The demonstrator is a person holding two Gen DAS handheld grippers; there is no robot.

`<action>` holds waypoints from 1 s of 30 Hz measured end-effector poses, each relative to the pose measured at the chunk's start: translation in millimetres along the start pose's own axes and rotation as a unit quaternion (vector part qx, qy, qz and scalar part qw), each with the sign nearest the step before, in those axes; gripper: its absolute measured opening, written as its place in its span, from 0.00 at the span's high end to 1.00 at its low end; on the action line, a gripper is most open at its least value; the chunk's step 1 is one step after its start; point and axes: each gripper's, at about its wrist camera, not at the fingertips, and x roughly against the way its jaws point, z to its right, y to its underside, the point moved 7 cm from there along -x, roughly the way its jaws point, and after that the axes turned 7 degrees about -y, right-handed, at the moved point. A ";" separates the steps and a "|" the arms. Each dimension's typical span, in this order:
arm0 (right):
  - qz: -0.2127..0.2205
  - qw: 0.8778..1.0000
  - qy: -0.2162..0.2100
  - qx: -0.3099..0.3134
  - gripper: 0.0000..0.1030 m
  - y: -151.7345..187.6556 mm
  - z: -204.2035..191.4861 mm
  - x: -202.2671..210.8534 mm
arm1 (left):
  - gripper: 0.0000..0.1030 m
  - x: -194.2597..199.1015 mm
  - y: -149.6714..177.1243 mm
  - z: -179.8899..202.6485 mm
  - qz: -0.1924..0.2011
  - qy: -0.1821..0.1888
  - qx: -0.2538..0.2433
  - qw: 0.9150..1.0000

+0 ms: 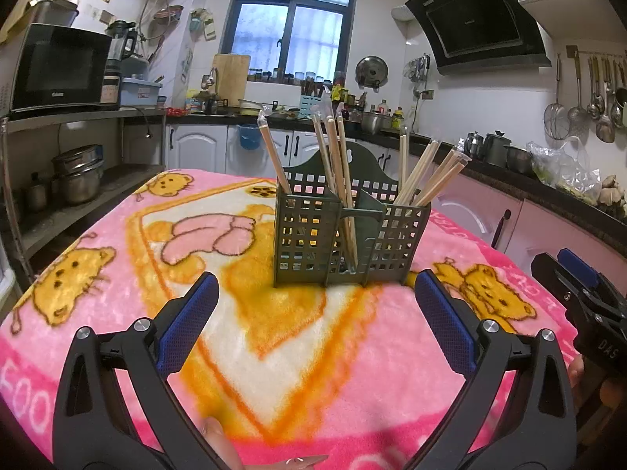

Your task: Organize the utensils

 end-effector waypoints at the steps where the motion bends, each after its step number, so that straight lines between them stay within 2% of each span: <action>1: 0.000 1.000 0.000 -0.001 0.06 0.6 -0.3 0.0 | 0.10 0.0 0.1 0.1 -0.001 -0.001 0.000 1.000; 30: -0.002 1.000 -0.001 -0.001 0.06 3.0 -2.1 0.4 | 0.10 -0.1 1.0 -1.5 -0.001 0.000 0.001 1.000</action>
